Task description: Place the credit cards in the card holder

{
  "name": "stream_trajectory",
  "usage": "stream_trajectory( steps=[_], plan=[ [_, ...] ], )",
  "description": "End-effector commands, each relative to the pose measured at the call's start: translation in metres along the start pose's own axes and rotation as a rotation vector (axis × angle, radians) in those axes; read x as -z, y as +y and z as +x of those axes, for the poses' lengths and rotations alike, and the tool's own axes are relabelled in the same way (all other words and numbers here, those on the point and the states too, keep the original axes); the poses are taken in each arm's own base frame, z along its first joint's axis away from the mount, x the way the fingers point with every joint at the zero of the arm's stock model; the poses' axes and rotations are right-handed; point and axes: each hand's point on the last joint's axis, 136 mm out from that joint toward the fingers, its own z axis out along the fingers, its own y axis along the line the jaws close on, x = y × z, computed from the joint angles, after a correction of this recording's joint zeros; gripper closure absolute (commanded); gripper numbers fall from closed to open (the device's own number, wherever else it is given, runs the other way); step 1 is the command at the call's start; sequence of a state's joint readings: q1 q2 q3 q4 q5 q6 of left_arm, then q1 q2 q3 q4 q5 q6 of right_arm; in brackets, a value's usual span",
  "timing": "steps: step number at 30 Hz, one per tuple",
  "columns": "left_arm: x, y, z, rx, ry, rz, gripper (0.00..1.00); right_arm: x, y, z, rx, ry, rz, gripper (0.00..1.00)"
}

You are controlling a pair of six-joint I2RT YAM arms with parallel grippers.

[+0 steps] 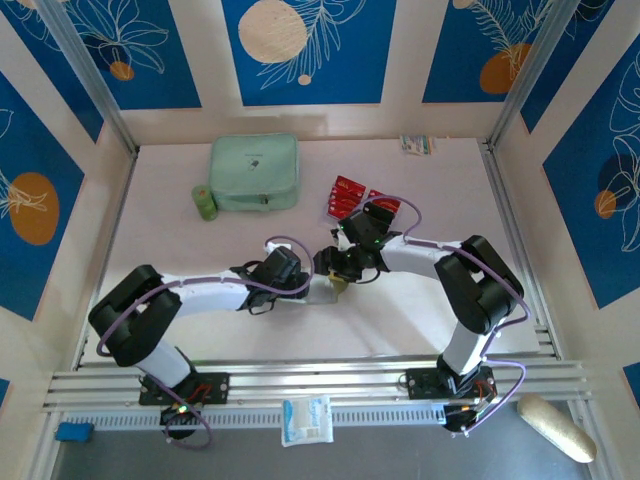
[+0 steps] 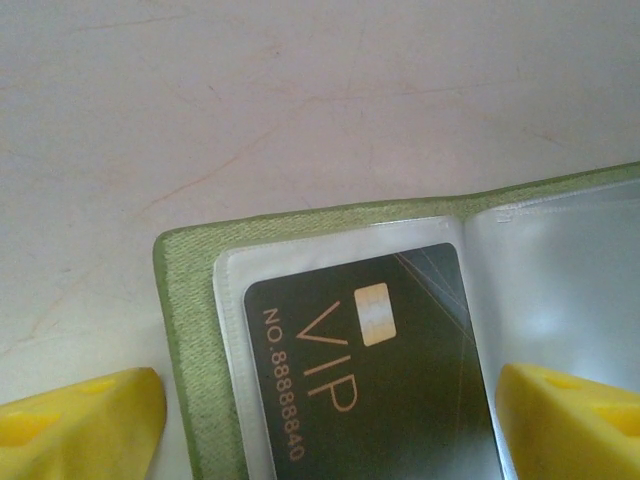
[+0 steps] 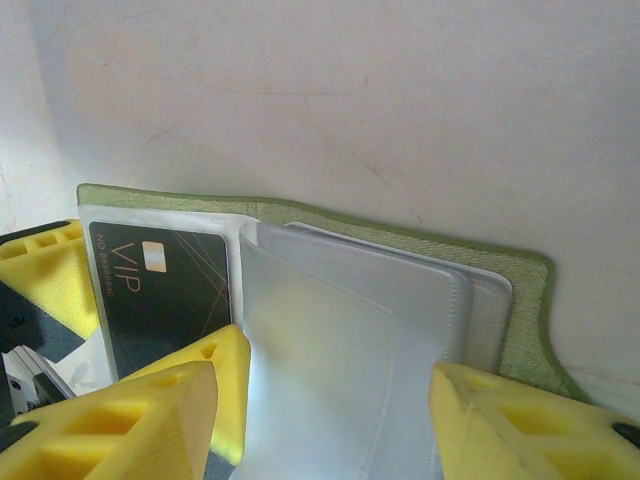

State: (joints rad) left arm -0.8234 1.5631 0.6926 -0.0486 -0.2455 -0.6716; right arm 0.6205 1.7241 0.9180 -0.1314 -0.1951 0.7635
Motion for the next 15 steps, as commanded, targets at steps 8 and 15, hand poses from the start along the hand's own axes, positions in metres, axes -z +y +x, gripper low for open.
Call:
stream_trajectory(
  steps=[8, 15],
  plan=[
    [-0.003, 0.003, 0.015, -0.016, 0.041, 0.004, 0.14, -0.005, 0.012, 0.004, -0.01, 0.049, -0.075, 0.49],
    [0.005, 0.0, 0.009, -0.005, 0.016, 0.02, 0.13, 0.001, 0.029, 0.005, -0.01, 0.065, -0.148, 0.52]
  ],
)
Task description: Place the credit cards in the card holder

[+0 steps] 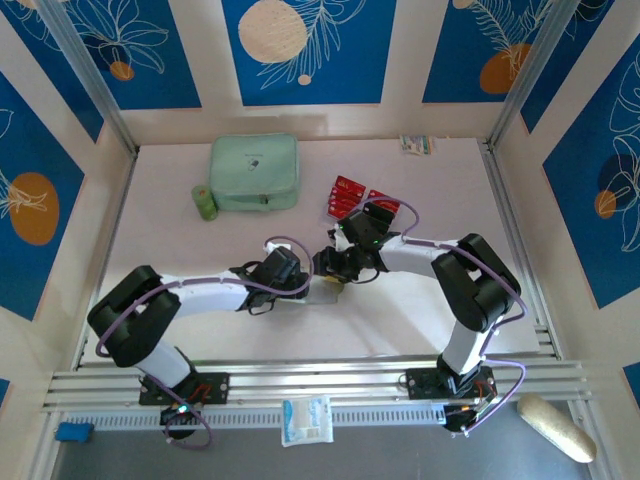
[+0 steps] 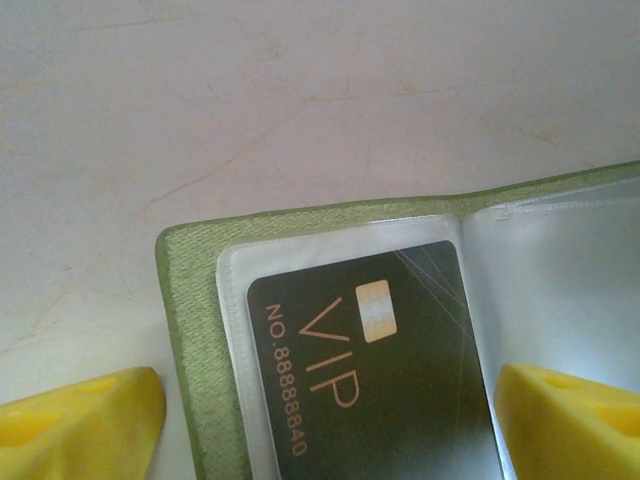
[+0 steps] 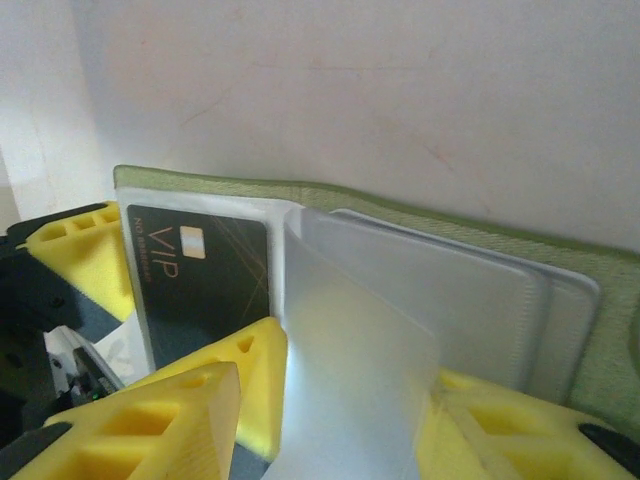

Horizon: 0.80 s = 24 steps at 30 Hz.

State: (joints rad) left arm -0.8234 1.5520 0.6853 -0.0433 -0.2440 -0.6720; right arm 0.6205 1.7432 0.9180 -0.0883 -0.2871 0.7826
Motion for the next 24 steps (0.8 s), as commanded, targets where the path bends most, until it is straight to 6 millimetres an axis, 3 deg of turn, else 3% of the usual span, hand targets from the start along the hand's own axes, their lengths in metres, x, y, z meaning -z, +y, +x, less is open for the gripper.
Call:
stream_trajectory(
  steps=[1, 11, 18, 24],
  plan=[
    [0.006, 0.0, 0.007, -0.003, 0.012, 0.016, 0.12, 0.005, 0.02, 0.0, 0.0, 0.017, -0.074, 0.51],
    [0.058, 0.008, -0.032, 0.061, -0.151, 0.038, 0.02, 0.006, 0.051, 0.006, 0.03, 0.022, -0.097, 0.36],
    [0.079, 0.028, -0.038, 0.102, -0.216, 0.017, 0.0, -0.008, 0.067, 0.005, 0.043, 0.038, -0.101, 0.31],
    [0.084, 0.041, -0.034, 0.125, -0.223, 0.001, 0.0, -0.025, 0.078, 0.003, 0.037, 0.061, -0.112, 0.3]
  ],
)
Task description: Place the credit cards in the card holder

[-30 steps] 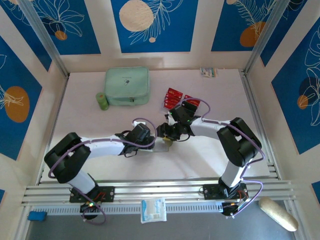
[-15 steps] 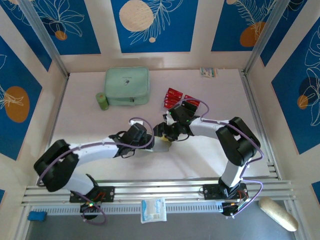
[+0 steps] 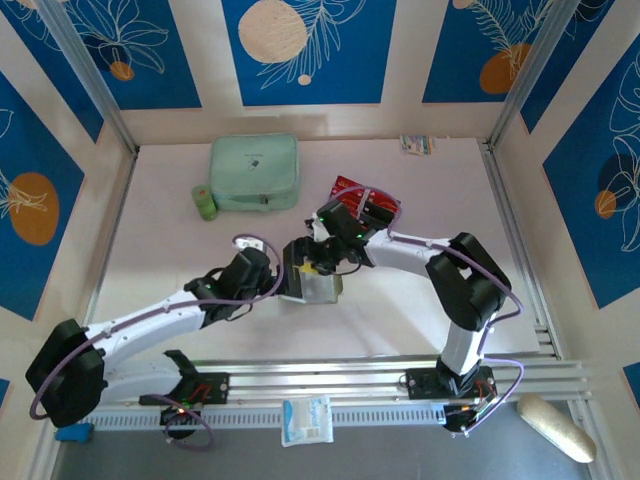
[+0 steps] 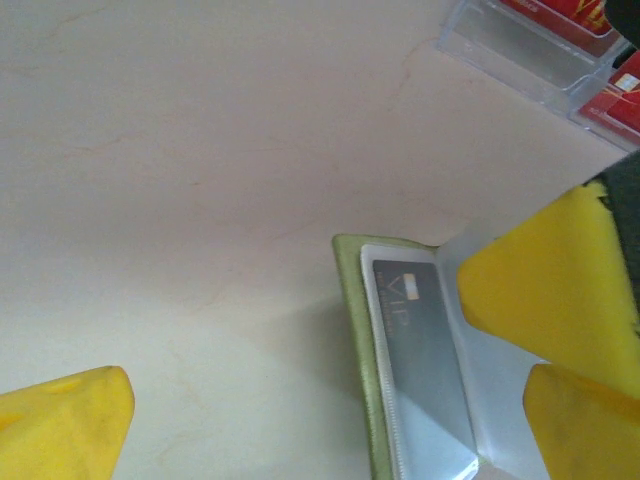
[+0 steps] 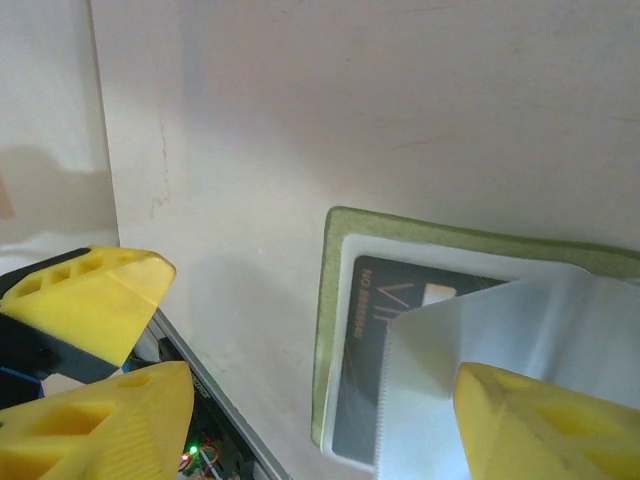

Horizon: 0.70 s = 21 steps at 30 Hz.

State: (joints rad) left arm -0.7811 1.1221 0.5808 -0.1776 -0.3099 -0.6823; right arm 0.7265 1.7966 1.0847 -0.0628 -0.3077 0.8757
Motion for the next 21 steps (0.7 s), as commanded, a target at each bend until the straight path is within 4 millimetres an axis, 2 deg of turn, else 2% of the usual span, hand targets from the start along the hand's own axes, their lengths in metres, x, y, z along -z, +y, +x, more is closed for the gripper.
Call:
stream_trajectory(
  steps=[1, 8, 15, 21],
  plan=[
    [0.004, 0.013, -0.003, 0.034, -0.03, -0.038, 0.0, -0.015, 0.004, 0.008, -0.02, 0.054, -0.004, 0.3],
    [0.004, 0.022, 0.001, 0.045, -0.027, -0.052, 0.0, -0.037, 0.003, 0.006, -0.057, 0.082, -0.02, 0.3],
    [-0.002, 0.027, 0.012, 0.042, -0.003, -0.06, 0.0, -0.037, 0.002, 0.006, -0.075, 0.077, -0.028, 0.3],
    [-0.017, 0.029, 0.026, 0.025, 0.046, -0.069, 0.0, -0.036, 0.003, 0.006, -0.093, 0.071, -0.041, 0.3]
  ],
)
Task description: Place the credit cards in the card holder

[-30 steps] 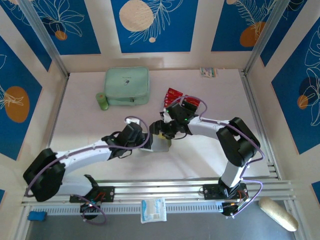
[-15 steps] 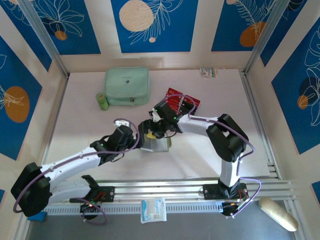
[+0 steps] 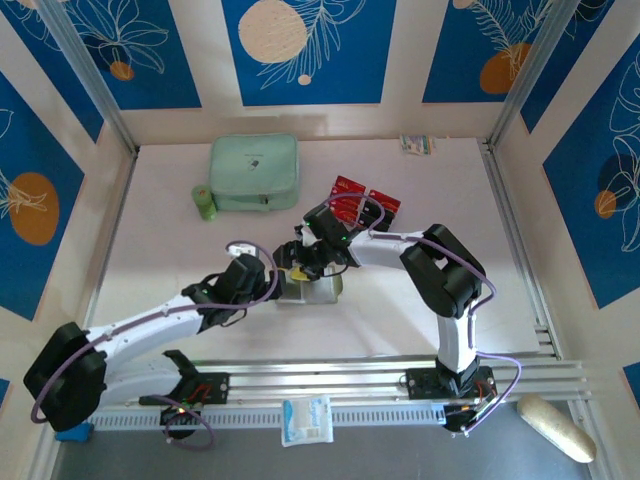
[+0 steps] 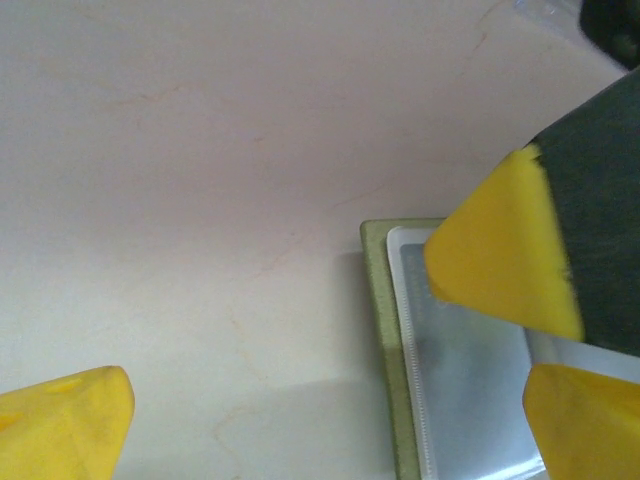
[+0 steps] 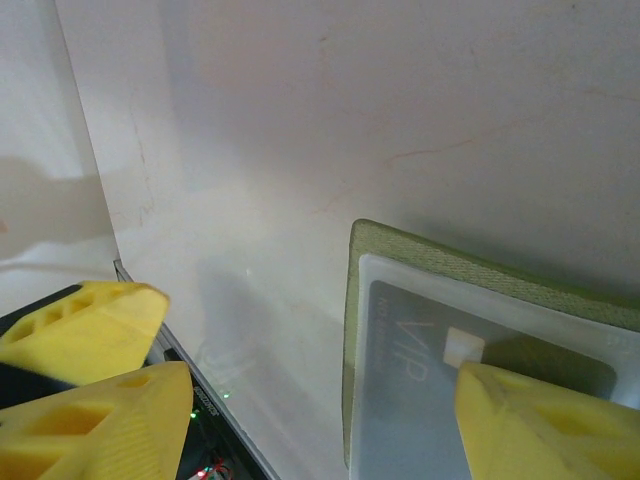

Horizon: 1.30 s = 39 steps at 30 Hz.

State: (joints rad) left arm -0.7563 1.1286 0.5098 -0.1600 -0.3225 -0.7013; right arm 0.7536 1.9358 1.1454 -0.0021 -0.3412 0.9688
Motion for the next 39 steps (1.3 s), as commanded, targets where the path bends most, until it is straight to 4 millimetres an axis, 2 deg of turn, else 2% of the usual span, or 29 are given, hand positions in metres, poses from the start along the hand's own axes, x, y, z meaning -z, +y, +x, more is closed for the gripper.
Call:
stream_trajectory(
  steps=[1, 9, 16, 20, 24, 32, 36, 39],
  plan=[
    [-0.011, 0.003, 0.008, 0.001, 0.024, -0.007, 0.0, 0.0, 0.008, 0.005, -0.011, 0.015, -0.033, 0.3],
    [-0.028, 0.0, 0.017, -0.019, 0.065, -0.017, 0.0, 0.005, 0.012, 0.002, -0.029, 0.002, -0.059, 0.3],
    [-0.036, 0.009, 0.03, -0.032, 0.099, -0.055, 0.0, 0.027, 0.015, -0.008, -0.019, -0.039, -0.073, 0.3],
    [-0.038, 0.015, 0.035, -0.032, 0.111, -0.077, 0.0, 0.055, 0.006, -0.02, 0.015, -0.096, -0.029, 0.3],
    [-0.039, 0.018, 0.038, -0.036, 0.119, -0.089, 0.0, 0.091, -0.012, -0.035, 0.067, -0.154, 0.069, 0.31],
    [-0.039, 0.021, 0.039, -0.039, 0.118, -0.102, 0.0, 0.183, -0.063, -0.076, 0.219, -0.261, 0.413, 0.36],
    [-0.039, 0.021, 0.039, -0.043, 0.121, -0.107, 0.0, 0.206, -0.077, -0.086, 0.267, -0.275, 0.534, 0.42],
    [-0.039, 0.022, 0.04, -0.048, 0.126, -0.111, 0.0, 0.211, -0.088, -0.091, 0.304, -0.263, 0.623, 0.46]
  ],
)
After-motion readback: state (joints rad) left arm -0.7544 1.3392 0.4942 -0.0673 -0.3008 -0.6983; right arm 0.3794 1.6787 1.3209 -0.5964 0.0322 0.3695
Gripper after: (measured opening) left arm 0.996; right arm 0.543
